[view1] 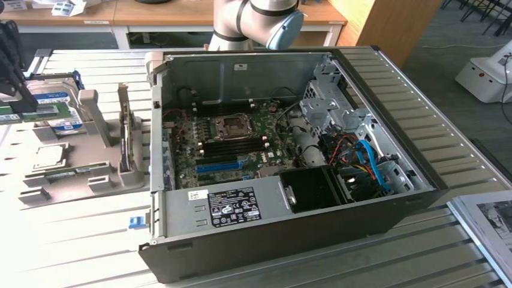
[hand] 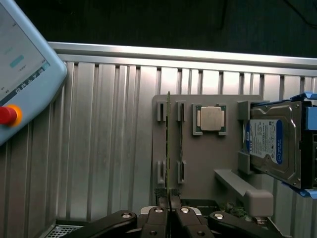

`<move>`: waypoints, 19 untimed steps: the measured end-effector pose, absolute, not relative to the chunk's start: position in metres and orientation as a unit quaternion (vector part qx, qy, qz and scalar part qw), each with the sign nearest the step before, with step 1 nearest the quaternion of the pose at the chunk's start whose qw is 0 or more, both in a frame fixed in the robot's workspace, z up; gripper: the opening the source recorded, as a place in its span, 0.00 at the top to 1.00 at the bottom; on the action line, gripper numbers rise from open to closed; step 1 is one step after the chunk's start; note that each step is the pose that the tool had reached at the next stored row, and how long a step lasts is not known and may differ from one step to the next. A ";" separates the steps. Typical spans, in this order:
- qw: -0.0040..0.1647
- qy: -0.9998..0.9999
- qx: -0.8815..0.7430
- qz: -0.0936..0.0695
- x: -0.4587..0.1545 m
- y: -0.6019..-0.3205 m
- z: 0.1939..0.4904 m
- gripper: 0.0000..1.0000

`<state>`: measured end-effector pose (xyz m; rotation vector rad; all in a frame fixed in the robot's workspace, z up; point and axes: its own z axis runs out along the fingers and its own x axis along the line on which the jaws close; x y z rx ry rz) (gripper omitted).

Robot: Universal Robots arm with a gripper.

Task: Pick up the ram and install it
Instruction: 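Pick up the ram and move it above insertion slot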

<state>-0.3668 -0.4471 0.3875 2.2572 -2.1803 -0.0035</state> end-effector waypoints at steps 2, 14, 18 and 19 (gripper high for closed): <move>0.002 -0.695 0.719 -0.001 -0.366 -0.447 0.387 0.89; 0.002 -0.695 0.719 -0.001 -0.357 -0.447 0.387 0.89; 0.002 -0.695 0.719 -0.001 -0.353 -0.447 0.387 0.89; 0.002 -0.695 0.719 -0.001 -0.352 -0.447 0.387 0.89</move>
